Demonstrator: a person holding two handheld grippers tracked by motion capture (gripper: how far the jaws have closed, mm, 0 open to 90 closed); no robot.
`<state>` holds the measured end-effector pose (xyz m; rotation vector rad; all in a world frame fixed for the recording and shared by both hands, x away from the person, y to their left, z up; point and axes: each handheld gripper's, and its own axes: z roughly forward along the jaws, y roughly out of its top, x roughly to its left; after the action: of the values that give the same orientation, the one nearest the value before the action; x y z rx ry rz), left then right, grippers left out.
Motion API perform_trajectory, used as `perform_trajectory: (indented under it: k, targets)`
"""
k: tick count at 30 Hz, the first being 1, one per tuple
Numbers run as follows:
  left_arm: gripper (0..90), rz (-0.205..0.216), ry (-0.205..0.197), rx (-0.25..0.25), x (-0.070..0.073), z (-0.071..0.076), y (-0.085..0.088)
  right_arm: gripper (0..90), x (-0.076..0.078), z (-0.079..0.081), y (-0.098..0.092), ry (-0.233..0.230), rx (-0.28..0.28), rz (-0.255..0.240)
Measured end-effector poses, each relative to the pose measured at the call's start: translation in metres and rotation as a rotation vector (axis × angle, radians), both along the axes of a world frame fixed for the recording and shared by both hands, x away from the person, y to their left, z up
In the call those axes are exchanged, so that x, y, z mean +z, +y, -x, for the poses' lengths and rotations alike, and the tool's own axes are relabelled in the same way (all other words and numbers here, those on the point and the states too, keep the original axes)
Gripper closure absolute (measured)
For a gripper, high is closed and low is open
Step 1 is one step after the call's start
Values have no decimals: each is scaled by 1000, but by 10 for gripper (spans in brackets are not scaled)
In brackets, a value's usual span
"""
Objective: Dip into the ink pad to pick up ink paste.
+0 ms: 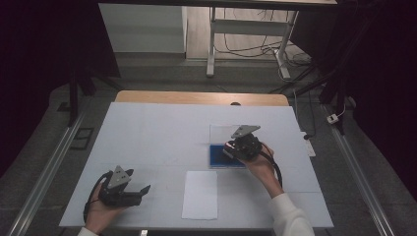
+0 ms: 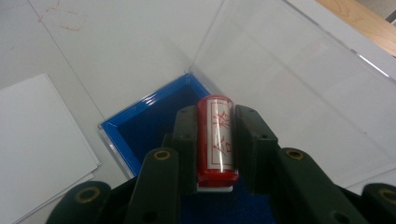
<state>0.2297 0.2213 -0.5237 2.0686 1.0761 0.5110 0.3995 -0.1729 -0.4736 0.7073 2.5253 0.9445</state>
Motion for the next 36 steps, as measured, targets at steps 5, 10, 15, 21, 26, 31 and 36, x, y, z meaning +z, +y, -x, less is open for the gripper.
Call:
perform_trajectory:
  k: [5,10,15,21,26,31,36]
  targets:
    - [174,0,-2,1,0,0,0,708,-3,-1,1,4,-1,11]
    - [174,0,-2,1,0,0,0,708,-4,-1,2,6,-3,14]
    - [174,1,-1,0,0,0,0,709,-4,-1,3,4,-4,34]
    - [174,0,-1,-1,0,1,0,710,-4,0,7,-1,-8,59]
    - [174,2,-3,0,1,1,0,711,-5,-1,5,16,-18,50]
    - [174,3,-4,-1,1,1,0,714,-8,-1,5,25,-28,45]
    - [174,2,-4,2,1,1,0,715,-9,-2,4,26,-25,38]
